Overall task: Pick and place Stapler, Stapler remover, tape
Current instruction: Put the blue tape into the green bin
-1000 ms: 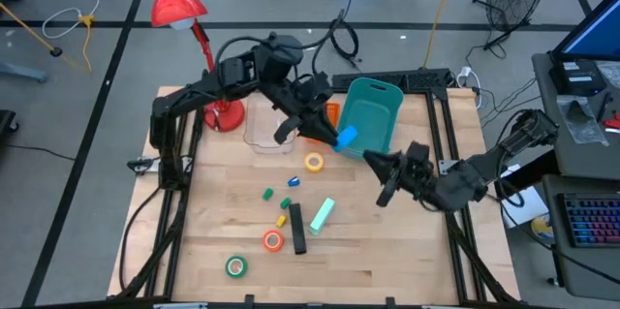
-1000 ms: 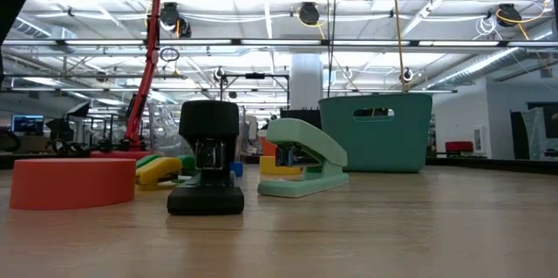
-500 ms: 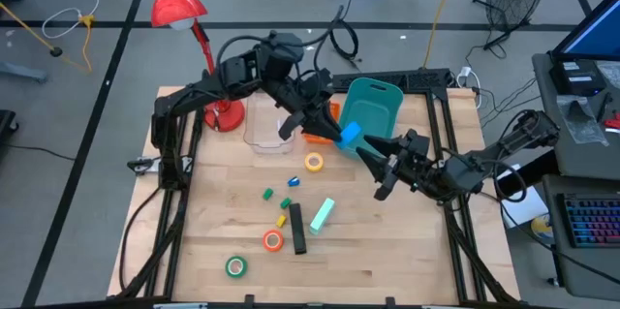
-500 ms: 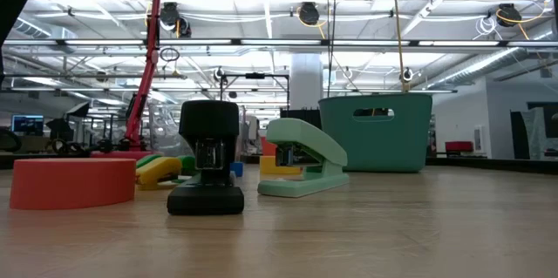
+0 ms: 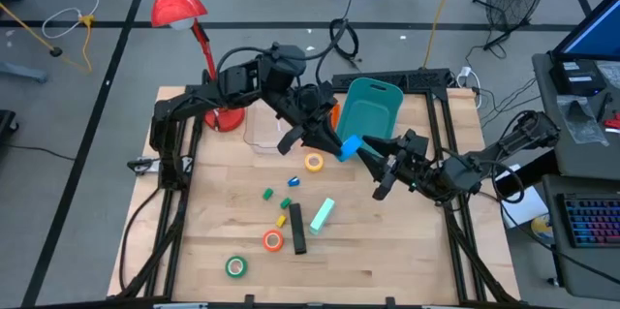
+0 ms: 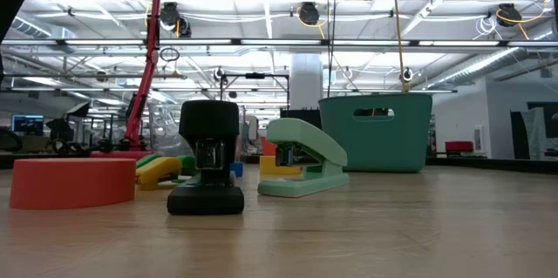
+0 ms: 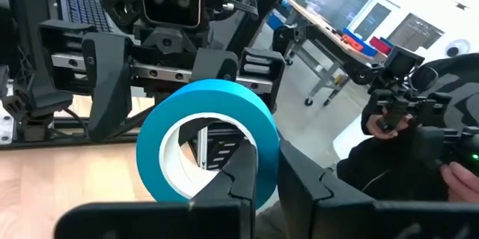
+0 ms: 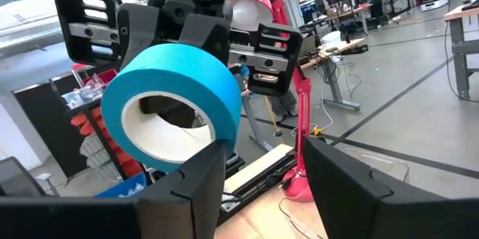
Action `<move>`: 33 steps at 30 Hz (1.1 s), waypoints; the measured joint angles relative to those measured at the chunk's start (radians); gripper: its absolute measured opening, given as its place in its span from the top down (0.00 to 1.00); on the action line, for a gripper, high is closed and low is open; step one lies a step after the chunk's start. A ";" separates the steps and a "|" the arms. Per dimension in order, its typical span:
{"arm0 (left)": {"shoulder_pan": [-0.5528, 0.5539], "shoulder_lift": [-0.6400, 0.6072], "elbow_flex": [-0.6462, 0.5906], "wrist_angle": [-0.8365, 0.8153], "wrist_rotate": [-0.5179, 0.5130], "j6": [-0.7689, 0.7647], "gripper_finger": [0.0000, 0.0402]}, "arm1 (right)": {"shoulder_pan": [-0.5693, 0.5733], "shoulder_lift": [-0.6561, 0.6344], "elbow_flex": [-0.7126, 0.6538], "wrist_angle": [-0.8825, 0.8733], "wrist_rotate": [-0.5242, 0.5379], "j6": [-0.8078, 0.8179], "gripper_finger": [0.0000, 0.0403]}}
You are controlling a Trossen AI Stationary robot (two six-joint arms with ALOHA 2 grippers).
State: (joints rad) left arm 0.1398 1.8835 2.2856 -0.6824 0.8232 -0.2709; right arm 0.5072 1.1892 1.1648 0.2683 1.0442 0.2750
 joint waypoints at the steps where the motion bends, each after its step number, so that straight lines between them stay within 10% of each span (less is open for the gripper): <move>1: 0.000 0.005 0.000 0.000 -0.001 0.000 0.93 | -0.001 0.003 0.000 0.002 0.002 0.000 0.57; 33: 0.028 0.035 -0.002 -0.017 0.023 0.002 0.93 | 0.011 0.016 0.000 0.019 -0.009 0.018 0.69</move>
State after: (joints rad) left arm 0.1680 1.9190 2.2833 -0.6991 0.8459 -0.2691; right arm 0.5182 1.2053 1.1652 0.2873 1.0350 0.2935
